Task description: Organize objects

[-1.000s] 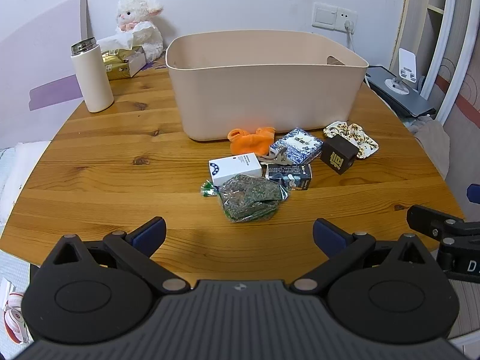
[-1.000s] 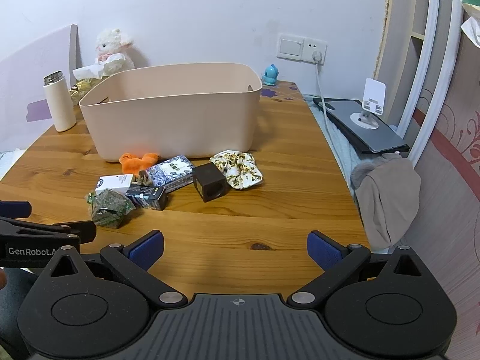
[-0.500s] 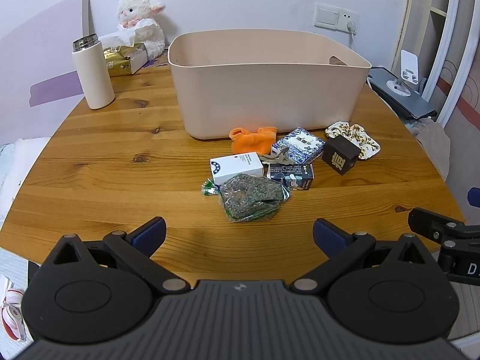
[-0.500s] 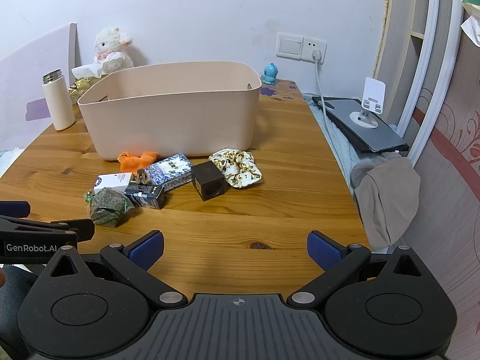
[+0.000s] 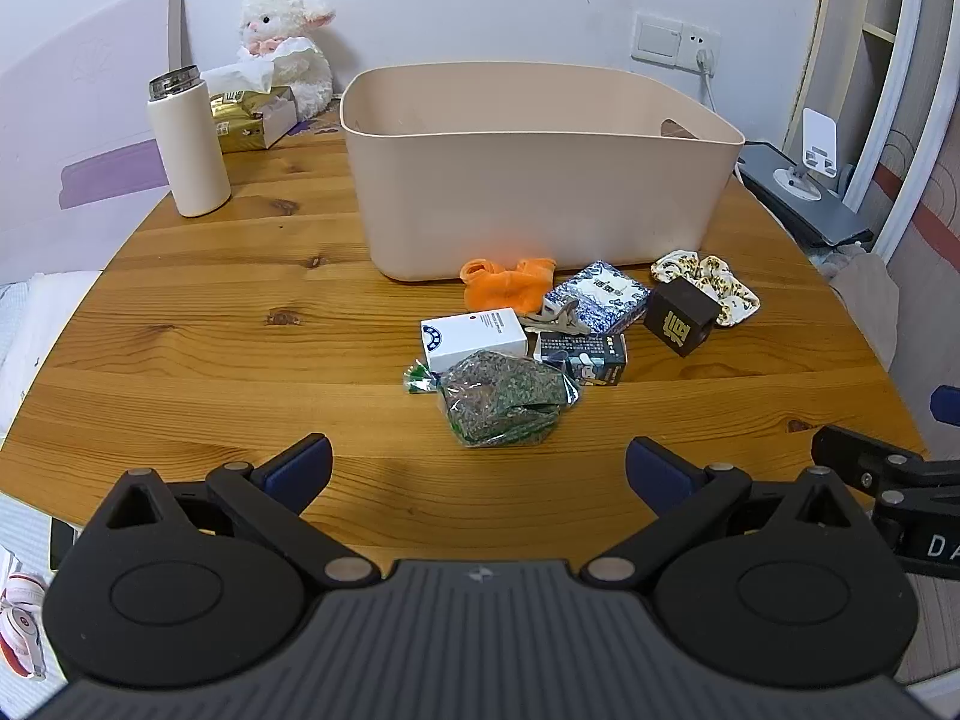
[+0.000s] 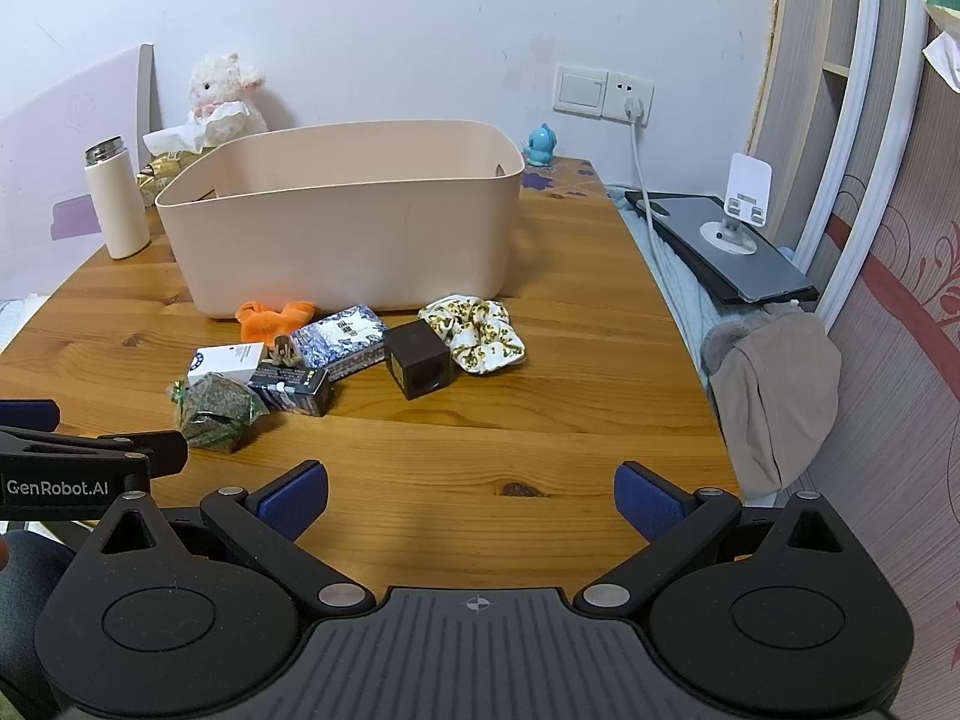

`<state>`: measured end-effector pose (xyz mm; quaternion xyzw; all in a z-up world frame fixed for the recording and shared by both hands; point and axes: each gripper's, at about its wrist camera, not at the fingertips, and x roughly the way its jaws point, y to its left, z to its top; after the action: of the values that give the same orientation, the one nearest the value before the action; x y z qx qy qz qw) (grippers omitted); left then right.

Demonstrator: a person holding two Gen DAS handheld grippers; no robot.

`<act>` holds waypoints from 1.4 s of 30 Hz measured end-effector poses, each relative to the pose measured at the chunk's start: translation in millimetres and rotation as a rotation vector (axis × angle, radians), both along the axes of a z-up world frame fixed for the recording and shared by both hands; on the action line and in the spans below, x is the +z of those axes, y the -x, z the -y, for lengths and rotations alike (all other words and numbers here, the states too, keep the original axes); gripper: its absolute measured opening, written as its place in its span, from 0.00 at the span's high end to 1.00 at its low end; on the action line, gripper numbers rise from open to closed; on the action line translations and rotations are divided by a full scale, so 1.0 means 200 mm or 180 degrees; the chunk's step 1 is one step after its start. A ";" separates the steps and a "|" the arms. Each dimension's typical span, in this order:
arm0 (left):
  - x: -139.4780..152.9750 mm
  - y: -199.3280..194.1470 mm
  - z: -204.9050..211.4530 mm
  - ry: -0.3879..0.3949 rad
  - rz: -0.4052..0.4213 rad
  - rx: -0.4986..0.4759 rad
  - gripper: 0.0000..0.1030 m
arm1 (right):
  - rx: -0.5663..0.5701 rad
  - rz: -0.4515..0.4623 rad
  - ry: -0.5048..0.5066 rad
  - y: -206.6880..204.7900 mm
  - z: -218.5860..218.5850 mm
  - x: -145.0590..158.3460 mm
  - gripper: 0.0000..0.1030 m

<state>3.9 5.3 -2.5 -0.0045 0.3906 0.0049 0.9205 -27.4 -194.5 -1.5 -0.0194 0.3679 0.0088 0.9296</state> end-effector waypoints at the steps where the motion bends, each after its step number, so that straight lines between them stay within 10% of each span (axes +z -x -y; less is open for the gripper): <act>1: 0.00 0.00 0.00 0.0001 0.0000 -0.0001 0.00 | -0.0003 -0.0001 -0.0001 0.00 0.00 0.00 0.00; 42: -0.04 -0.06 -0.02 0.0081 -0.0066 0.0063 0.00 | -0.0045 -0.0019 -0.0033 -0.05 0.03 -0.03 0.00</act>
<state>16.0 8.7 -11.4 -0.0199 0.4000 0.0090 0.9163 -16.9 -200.6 -6.9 -0.0120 0.3707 0.0042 0.9287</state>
